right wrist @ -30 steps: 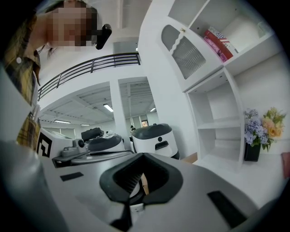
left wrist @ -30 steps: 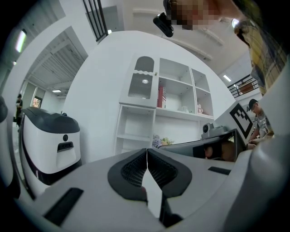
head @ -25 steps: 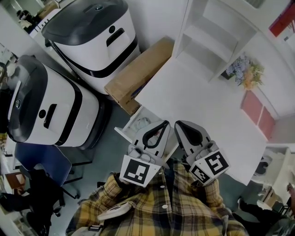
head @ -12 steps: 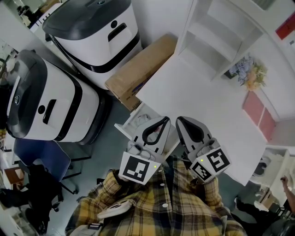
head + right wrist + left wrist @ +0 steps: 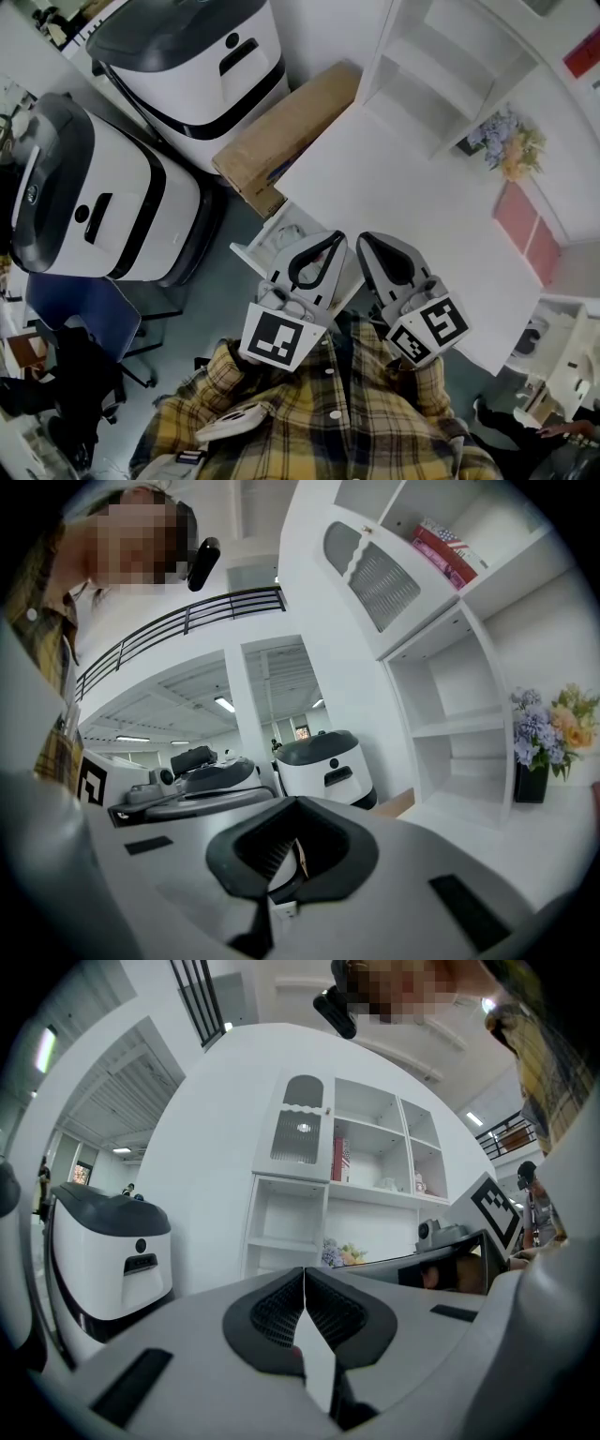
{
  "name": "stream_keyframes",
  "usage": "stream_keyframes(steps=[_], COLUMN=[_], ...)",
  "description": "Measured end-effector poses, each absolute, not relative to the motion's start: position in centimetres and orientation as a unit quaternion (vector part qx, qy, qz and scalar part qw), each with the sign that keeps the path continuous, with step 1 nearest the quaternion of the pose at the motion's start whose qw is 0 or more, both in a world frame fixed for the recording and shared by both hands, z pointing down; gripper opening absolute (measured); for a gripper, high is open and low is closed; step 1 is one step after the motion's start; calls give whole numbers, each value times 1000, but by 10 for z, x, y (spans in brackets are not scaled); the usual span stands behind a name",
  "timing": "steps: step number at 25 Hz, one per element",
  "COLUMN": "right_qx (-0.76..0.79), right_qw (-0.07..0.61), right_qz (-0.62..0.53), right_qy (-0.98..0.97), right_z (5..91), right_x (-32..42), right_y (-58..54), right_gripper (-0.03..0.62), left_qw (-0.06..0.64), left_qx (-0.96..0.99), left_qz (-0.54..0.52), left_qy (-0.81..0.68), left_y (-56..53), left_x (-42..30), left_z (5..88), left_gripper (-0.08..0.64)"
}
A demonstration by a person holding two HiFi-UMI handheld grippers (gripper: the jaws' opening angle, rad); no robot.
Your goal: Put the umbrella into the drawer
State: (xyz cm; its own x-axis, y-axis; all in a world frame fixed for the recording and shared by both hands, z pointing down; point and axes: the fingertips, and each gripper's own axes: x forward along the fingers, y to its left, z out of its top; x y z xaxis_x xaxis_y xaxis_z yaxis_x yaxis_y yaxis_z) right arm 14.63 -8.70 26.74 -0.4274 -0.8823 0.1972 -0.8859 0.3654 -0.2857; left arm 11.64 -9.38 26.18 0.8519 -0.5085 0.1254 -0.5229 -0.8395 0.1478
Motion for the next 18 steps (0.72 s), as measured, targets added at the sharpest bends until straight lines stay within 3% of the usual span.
stream_keyframes(steps=[11, 18], right_qx=[524, 523], right_qw=[11, 9], right_qz=[173, 173], right_qy=[-834, -834], right_z=[268, 268], right_x=[148, 151], right_y=[-82, -77], right_gripper=[17, 17], left_qw=[88, 53], left_qx=[963, 973], left_qz=[41, 51], left_qy=[-252, -220], left_y=[-86, -81], left_x=[125, 131], left_z=[259, 256], left_gripper=[23, 23])
